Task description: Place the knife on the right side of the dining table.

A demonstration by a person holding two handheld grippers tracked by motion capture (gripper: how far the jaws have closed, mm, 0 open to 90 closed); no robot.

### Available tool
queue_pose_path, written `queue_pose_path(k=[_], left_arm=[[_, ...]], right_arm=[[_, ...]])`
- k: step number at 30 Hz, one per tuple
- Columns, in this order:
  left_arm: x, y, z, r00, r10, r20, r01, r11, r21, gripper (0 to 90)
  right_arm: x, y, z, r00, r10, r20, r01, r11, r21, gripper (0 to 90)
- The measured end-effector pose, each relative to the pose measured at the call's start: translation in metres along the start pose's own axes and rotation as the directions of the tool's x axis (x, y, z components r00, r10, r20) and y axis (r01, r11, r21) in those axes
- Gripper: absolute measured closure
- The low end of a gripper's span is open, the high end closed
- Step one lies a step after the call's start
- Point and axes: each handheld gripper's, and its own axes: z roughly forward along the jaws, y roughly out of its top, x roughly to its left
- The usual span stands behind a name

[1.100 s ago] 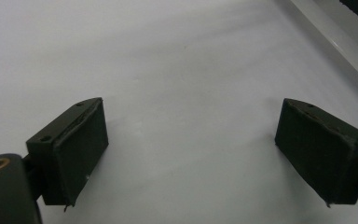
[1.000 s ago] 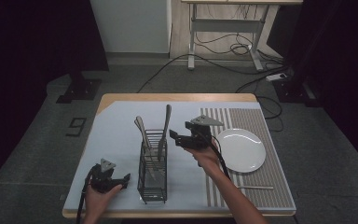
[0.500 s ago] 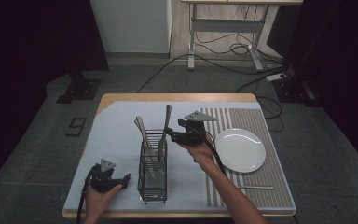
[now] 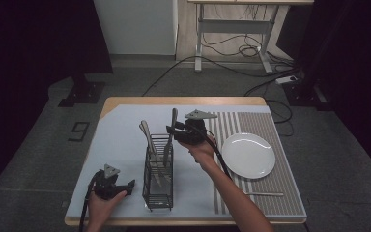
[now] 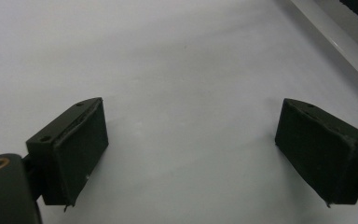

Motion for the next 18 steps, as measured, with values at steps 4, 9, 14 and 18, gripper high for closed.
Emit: queue_pose_path(k=[4,9,14,18], left_arm=[[0.000,0.000,0.000,1.0000,0.001,0.000,-0.001,1.0000,0.001,8.9],[0.000,0.000,0.000,1.0000,0.000,0.000,0.000,1.0000,0.001,8.9],[0.000,0.000,0.000,1.0000,-0.001,0.001,0.001,1.0000,0.000,8.9],[0.000,0.000,0.000,1.0000,0.000,0.000,0.000,1.0000,0.001,8.9]], right_arm=[[-0.003,0.001,0.003,0.9999,0.007,-0.010,-0.007,0.9999,0.010,70.9],[-0.005,0.000,0.003,0.9984,0.046,-0.032,-0.046,0.9989,0.013,77.5],[-0.006,0.000,-0.005,0.9922,0.084,-0.092,-0.084,0.9964,-0.002,80.5],[-0.003,0.000,-0.018,0.9844,0.092,-0.150,-0.099,0.9942,-0.042,83.4]])
